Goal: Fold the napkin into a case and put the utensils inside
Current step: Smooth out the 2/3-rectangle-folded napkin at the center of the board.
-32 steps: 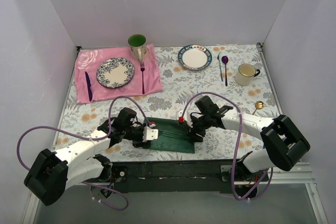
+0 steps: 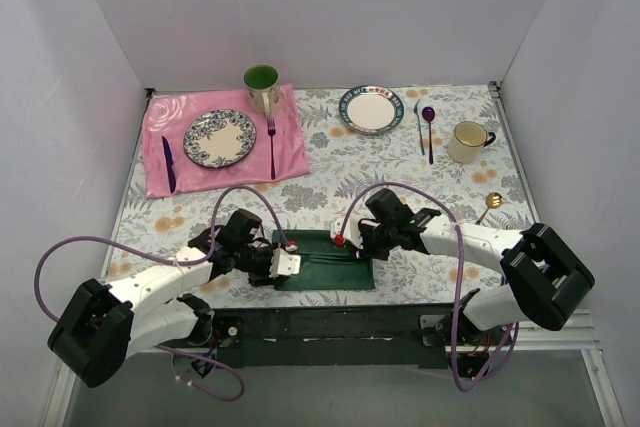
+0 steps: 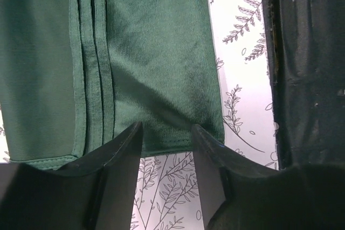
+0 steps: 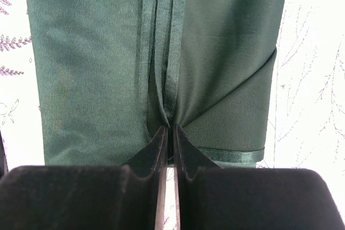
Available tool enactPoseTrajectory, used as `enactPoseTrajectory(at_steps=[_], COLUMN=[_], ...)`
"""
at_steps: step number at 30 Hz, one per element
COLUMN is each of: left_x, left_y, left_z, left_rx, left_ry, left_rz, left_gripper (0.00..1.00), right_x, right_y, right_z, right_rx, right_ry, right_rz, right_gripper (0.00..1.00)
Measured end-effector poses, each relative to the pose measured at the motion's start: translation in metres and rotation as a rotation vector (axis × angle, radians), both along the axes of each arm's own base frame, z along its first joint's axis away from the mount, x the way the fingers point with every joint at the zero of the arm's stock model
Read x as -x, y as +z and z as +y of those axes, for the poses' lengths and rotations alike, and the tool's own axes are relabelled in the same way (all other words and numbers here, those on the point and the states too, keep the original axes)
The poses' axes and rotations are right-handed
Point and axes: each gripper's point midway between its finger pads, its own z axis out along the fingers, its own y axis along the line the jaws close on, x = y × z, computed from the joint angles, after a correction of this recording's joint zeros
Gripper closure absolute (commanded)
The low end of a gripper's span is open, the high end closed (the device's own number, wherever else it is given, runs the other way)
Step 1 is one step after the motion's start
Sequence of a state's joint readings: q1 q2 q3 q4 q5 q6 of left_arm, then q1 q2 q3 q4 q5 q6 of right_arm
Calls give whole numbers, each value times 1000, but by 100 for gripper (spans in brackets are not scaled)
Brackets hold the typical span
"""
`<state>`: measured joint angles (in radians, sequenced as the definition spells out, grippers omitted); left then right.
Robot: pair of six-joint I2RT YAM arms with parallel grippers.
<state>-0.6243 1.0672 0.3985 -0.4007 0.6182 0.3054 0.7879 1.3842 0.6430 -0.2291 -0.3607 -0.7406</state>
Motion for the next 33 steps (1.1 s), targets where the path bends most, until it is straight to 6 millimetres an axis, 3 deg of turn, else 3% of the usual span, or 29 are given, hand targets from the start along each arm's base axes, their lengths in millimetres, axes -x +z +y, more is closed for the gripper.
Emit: enactPoseTrajectory(at_steps=[6, 12, 19, 25, 33], left_x=[4, 12, 26, 32, 32], left_y=[14, 27, 22, 7, -3], left_z=[-2, -12, -20, -15, -12], left_rx=[27, 48, 29, -14, -44], left_ry=[-18, -66, -98, -93, -82], left_rz=[-14, -10, 7, 13, 0], left_gripper=[60, 60, 62, 66, 84], right_x=[0, 0, 0, 0, -2], right_y=[0, 0, 0, 0, 1], right_z=[0, 1, 1, 1, -1], right_rx=[2, 5, 7, 7, 13], right_ry=[3, 2, 3, 8, 41], right_rz=[-3, -7, -11, -15, -50], right_gripper=[98, 99, 99, 99, 99])
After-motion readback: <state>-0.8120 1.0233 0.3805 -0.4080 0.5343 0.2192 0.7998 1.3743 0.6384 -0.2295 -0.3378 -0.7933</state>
